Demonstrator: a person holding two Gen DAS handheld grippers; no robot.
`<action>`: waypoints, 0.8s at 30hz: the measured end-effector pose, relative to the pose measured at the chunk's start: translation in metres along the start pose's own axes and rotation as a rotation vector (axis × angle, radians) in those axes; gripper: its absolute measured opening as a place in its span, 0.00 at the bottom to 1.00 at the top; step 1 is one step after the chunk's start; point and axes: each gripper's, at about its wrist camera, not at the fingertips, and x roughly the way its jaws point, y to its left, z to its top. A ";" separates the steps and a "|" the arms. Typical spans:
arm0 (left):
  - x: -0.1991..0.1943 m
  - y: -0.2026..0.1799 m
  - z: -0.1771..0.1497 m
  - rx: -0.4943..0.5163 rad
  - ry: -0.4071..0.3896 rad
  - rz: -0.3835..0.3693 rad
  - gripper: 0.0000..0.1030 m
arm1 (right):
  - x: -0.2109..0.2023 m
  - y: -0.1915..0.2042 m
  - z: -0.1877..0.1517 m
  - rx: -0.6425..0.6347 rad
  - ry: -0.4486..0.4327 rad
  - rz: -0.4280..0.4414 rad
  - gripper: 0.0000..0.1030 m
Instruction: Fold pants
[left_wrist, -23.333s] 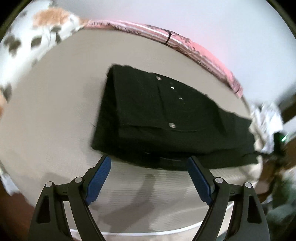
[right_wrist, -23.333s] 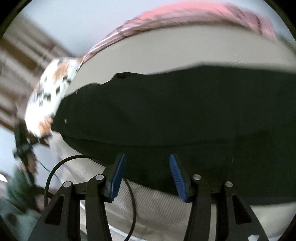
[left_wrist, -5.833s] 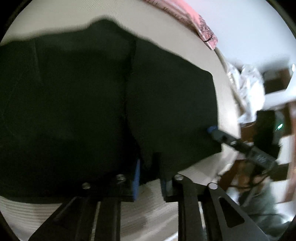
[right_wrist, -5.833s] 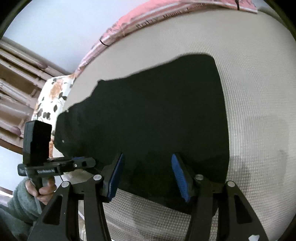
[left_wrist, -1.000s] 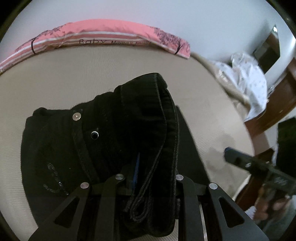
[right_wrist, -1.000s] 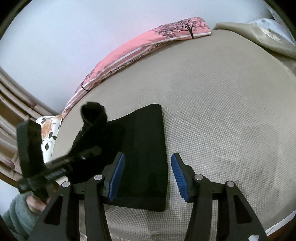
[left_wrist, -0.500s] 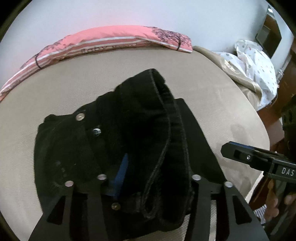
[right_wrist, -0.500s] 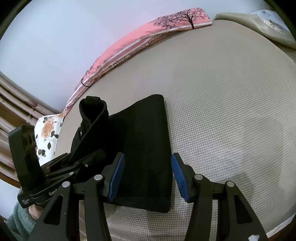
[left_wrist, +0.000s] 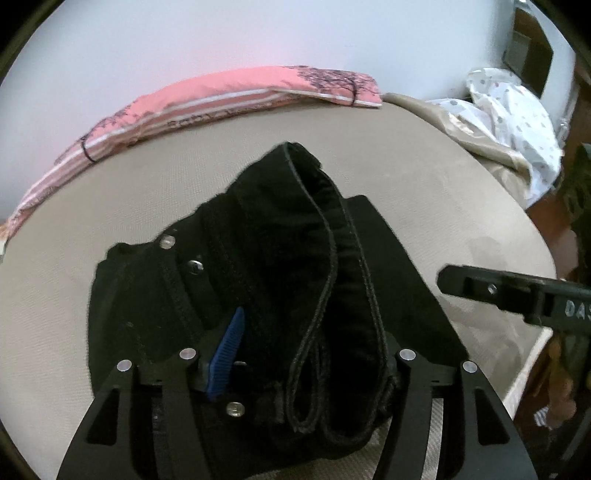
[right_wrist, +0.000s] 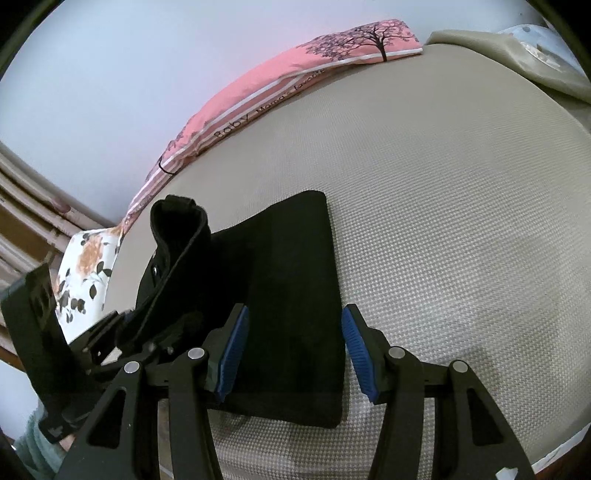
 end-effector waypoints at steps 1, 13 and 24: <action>-0.001 0.001 0.000 -0.007 -0.002 -0.001 0.60 | 0.000 -0.001 0.000 0.001 -0.001 -0.001 0.49; -0.024 0.030 -0.007 -0.086 -0.075 -0.104 0.66 | 0.009 0.001 -0.004 -0.010 0.041 0.041 0.49; -0.021 0.026 -0.012 -0.040 -0.063 -0.069 0.69 | 0.037 0.038 0.013 -0.035 0.153 0.261 0.50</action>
